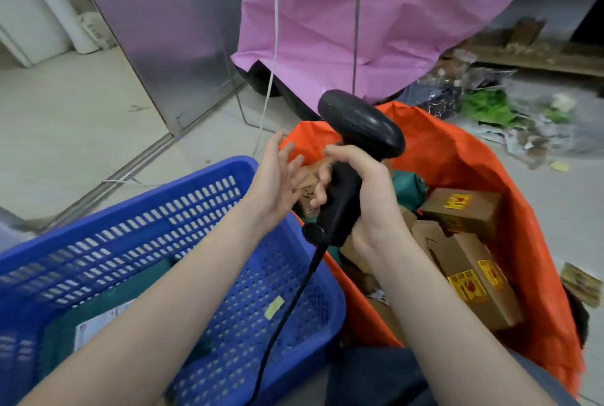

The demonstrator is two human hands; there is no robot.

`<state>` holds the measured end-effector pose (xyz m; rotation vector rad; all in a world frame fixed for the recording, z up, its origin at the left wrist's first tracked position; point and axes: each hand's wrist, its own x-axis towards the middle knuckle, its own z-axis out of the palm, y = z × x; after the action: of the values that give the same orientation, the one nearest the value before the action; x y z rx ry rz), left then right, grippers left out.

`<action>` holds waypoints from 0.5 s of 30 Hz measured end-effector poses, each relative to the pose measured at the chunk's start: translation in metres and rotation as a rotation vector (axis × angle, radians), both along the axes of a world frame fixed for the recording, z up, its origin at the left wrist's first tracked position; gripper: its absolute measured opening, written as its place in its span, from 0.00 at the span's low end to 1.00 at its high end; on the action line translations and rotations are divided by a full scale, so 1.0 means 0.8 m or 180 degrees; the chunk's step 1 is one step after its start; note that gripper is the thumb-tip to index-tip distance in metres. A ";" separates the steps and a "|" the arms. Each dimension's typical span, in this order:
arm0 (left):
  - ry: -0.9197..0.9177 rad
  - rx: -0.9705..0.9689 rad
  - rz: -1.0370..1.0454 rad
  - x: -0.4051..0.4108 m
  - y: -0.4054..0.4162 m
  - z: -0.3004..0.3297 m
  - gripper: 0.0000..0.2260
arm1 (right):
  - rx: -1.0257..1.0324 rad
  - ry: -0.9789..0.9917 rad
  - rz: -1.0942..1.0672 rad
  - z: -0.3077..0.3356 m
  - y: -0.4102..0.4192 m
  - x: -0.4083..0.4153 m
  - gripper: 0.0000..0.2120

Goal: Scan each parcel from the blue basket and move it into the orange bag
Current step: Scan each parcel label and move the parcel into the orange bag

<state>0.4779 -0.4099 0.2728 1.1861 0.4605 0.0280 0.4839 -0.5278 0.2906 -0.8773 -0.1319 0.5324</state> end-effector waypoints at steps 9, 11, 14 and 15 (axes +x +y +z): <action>0.0002 0.0540 0.0537 -0.107 0.094 0.013 0.19 | -0.0201 -0.0443 0.0835 0.019 0.066 -0.034 0.08; 0.0166 0.0673 0.0732 -0.143 0.126 0.005 0.15 | -0.0292 -0.0536 0.1060 0.016 0.087 -0.046 0.07; 0.0446 0.0707 0.1140 -0.198 0.176 -0.013 0.11 | -0.0603 -0.0697 0.1340 0.003 0.120 -0.065 0.07; 0.0516 0.0698 0.1258 -0.216 0.191 -0.020 0.10 | -0.0685 -0.0702 0.1451 -0.002 0.131 -0.072 0.06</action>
<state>0.3050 -0.2573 0.2569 1.3008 0.8468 0.3317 0.4260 -0.4232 0.2889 -1.1227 -0.4906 0.8850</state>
